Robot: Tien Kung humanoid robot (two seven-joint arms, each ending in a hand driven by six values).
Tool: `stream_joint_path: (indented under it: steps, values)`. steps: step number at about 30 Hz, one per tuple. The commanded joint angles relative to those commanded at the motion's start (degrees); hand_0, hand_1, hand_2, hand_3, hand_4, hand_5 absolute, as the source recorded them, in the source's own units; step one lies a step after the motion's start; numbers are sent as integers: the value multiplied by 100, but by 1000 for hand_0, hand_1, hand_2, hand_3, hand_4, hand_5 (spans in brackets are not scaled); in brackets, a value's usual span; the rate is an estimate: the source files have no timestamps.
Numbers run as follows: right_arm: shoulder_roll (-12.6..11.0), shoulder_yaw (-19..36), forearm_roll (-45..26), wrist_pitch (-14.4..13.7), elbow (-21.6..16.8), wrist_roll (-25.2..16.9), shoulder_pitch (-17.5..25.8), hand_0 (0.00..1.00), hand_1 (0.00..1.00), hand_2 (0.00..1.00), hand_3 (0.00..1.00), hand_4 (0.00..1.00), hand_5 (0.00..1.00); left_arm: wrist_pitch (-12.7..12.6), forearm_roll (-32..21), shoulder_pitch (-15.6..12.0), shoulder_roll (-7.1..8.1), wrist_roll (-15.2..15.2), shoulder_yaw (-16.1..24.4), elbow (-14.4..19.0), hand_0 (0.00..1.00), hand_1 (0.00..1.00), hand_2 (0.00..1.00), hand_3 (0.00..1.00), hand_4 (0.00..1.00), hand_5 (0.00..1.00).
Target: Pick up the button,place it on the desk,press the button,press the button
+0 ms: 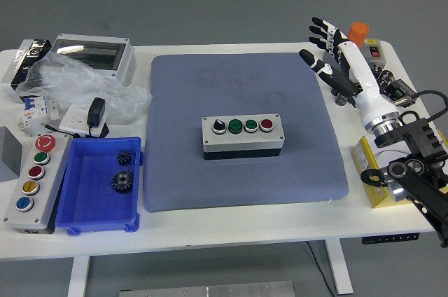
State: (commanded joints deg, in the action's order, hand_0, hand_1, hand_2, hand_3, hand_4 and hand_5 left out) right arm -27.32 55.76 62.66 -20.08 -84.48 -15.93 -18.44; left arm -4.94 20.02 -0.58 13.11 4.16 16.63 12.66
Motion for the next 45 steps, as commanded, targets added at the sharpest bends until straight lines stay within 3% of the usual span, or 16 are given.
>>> stream_joint_path:
  steps: [1,2,6,13,31,45]
  values:
    - [-8,46,-213,71,36,-147,73,933,860,879,905,998,852,2,17,4,0,1,12,1,667,680,607,621,587,399]
    - [-18,82,-408,138,61,-274,132,905,828,833,833,998,888,3,31,8,1,1,22,2,667,680,608,620,592,391]
    - [-71,246,-1094,298,59,-625,297,905,828,833,833,998,888,3,74,19,10,3,52,1,667,680,608,620,592,391]
    - [-125,416,-1862,368,48,-798,354,880,797,807,801,998,897,1,121,43,55,6,56,-5,667,680,607,621,601,390]
    - [-68,686,-2036,373,56,-823,600,850,773,787,773,998,907,8,35,106,238,45,-171,-5,667,680,608,624,617,391]
    - [50,697,-2032,334,134,-821,545,824,748,761,739,998,914,15,-45,5,193,66,-160,-7,668,679,607,623,620,381]
